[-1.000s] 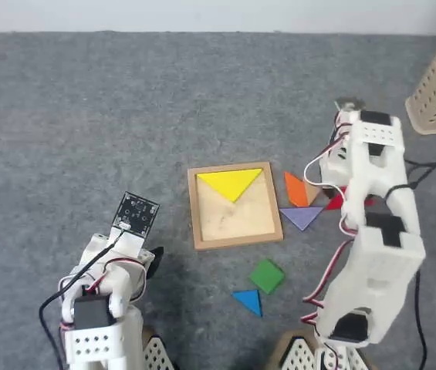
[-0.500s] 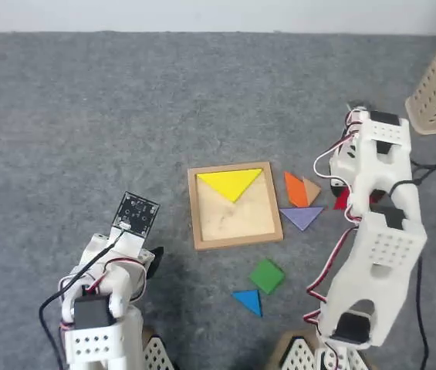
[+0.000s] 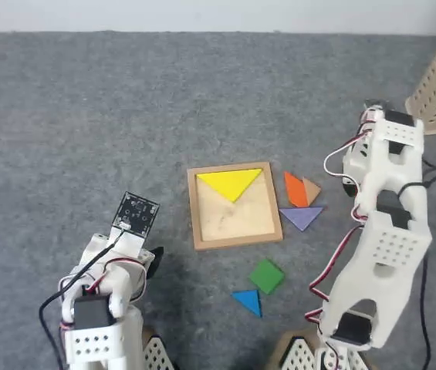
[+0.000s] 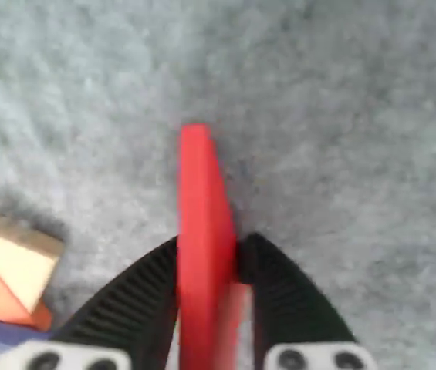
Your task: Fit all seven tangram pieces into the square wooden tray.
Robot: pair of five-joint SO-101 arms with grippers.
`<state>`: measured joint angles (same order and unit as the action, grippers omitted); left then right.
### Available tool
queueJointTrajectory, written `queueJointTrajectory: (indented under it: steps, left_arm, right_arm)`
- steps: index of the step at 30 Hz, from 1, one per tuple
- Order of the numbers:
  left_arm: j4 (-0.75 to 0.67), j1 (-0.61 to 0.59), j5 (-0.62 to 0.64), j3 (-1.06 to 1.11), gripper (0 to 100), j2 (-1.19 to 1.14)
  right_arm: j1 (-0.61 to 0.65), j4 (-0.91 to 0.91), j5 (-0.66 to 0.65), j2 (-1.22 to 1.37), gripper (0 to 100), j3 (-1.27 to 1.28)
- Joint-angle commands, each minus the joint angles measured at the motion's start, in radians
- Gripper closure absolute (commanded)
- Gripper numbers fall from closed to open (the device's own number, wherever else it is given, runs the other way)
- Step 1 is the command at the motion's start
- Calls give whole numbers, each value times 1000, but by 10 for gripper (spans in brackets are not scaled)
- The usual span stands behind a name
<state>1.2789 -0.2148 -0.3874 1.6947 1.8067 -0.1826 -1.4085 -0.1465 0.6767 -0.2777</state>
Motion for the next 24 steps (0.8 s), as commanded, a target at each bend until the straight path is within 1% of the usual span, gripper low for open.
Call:
queueJointTrajectory:
  steps: [1,7,12,15,20,24]
  left_arm:
    - [5,3,-8,-8,720,15]
    - [5,3,-8,-8,720,15]
    - [5,3,-8,-8,720,15]
    - [5,3,-8,-8,720,15]
    - [5,3,-8,-8,720,15]
    - [5,3,-8,-8,720,15]
  right_arm:
    - [22,-62,-15,-7,992,-51]
    - [28,-136,-8,-22,991,-132]
    - [107,-136,5,-183,991,-84]
    - [189,-85,40,-348,991,29]
    - [389,93,34,-641,992,331]
    - [521,214,32,-757,992,470]
